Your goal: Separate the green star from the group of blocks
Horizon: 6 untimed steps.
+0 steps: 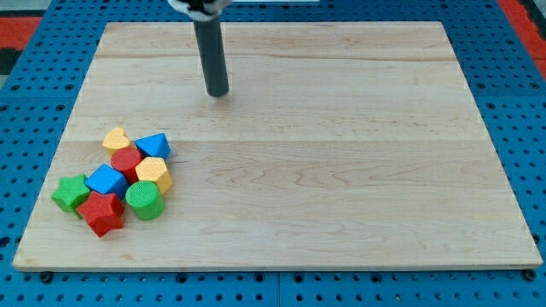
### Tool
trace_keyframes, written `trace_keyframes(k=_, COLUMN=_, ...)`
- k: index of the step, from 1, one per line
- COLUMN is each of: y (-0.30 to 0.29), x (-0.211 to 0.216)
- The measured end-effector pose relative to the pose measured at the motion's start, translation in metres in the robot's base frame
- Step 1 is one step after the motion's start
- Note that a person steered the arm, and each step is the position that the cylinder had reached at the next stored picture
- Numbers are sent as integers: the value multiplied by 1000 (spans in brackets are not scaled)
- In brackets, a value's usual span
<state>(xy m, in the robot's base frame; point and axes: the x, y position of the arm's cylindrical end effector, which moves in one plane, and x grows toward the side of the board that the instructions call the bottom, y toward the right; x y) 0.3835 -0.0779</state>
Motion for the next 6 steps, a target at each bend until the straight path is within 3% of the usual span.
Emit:
trace_keyframes(k=1, y=44, x=64)
trace_keyframes(k=2, y=52, x=113)
trace_keyframes(k=4, y=23, x=205)
trace_keyframes(k=5, y=25, x=235)
trace_keyframes(k=6, y=4, x=235)
